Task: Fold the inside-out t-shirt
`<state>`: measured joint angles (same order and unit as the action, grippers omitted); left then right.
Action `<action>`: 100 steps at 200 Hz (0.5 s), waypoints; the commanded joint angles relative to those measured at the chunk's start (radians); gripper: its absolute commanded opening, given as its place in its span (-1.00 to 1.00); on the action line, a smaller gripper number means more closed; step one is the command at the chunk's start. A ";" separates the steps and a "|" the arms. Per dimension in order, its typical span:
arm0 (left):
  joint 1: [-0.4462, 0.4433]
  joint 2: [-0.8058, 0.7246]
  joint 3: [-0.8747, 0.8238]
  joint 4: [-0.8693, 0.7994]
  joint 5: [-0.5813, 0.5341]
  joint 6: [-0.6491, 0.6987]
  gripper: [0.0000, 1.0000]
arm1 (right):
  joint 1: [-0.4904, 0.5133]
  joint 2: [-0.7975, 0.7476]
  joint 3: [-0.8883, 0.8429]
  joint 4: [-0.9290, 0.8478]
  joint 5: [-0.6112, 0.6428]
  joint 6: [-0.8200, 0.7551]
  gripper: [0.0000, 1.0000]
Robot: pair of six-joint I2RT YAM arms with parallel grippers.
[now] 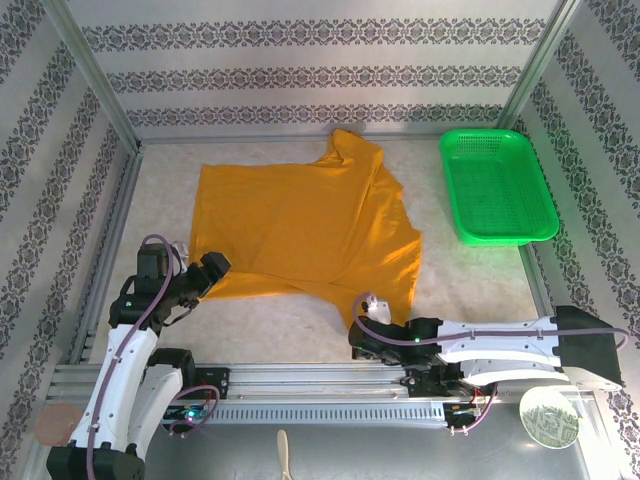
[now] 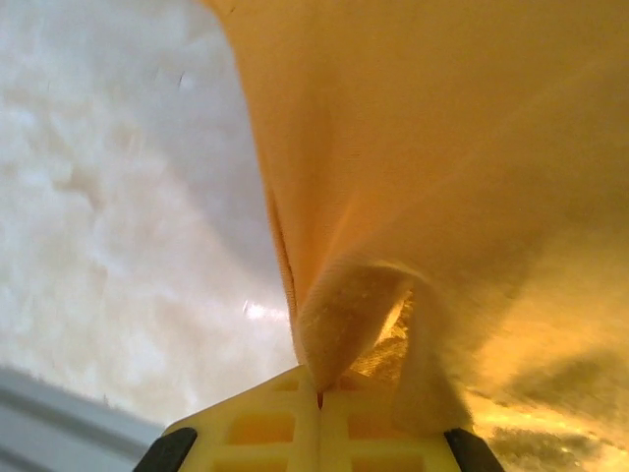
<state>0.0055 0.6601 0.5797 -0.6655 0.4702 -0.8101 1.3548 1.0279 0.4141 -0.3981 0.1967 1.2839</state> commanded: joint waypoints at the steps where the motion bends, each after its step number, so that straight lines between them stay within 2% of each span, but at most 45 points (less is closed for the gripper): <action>1: -0.012 0.001 0.009 0.033 0.003 -0.011 0.71 | 0.048 -0.002 0.040 0.000 -0.075 -0.041 -0.70; 14: -0.011 0.005 0.011 0.036 0.007 -0.012 0.71 | 0.074 -0.045 0.057 -0.055 -0.036 -0.038 -0.22; 20: -0.011 0.006 0.012 0.036 0.007 -0.012 0.71 | 0.080 -0.084 0.065 -0.090 -0.007 -0.033 -0.12; 60: -0.011 0.007 0.019 0.034 0.006 -0.014 0.71 | 0.063 -0.371 0.050 -0.405 0.209 0.114 -0.14; 82: -0.011 0.013 0.021 0.032 -0.001 -0.015 0.71 | 0.035 -0.477 0.005 -0.514 0.215 0.178 -0.11; 100: -0.011 0.019 0.013 0.041 -0.005 -0.021 0.72 | 0.026 -0.490 -0.025 -0.528 0.194 0.184 -0.05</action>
<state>0.0055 0.6750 0.5797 -0.6579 0.4702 -0.8143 1.3926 0.5529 0.4416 -0.7704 0.3519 1.4055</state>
